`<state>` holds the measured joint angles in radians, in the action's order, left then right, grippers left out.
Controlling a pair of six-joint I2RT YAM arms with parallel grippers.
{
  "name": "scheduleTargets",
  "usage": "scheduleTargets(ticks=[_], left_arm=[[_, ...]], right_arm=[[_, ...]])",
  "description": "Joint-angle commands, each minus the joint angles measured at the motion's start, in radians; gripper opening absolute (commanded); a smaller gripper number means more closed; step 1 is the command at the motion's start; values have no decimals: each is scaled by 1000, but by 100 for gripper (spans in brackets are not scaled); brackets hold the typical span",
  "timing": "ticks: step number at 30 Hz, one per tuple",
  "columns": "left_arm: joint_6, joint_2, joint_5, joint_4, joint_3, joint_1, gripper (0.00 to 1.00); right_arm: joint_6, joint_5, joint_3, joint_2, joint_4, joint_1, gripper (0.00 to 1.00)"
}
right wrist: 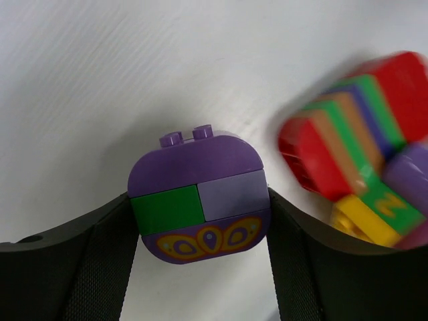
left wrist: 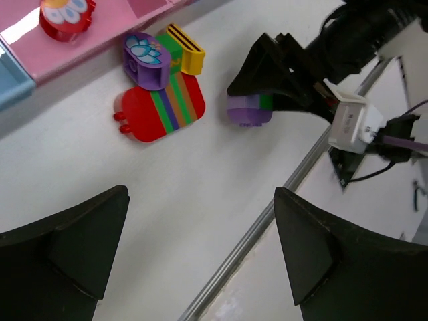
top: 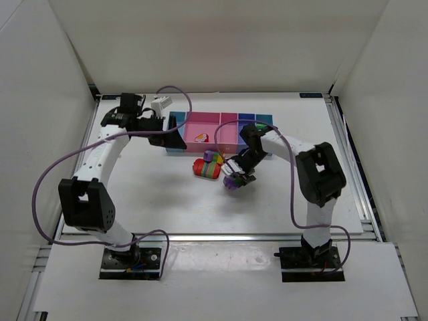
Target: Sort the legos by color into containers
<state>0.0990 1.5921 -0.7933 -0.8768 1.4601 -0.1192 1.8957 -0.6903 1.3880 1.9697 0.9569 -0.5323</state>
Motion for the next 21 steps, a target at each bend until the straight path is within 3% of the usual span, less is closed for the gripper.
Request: scheduleTargets(ticks=[1,3,4,10,15,21], left_arm=[[-160,-161,-70,113,-134,-10,100],[-247,-246,-52,217,-231,-22,99],[-274,-265,-43,240,-257,-25,99],[-369,-287,-11,317,-314,-89,98],[-438,-242,12,384,-307,-105,95],[-469,-185,16,443,-291,-108,92]], right_arm=[[-261,-112,-64,-187,-246,2,3],[-581,-75,-102,-253,-384,-12,1],[-583,-54,-106,-262,-409,-18,1],[-1152,78,0,-272,-486,-44,1],[-1407,135,124,-247,-523,-55,1],[-1495,164,186,-242,-541,-71,1]])
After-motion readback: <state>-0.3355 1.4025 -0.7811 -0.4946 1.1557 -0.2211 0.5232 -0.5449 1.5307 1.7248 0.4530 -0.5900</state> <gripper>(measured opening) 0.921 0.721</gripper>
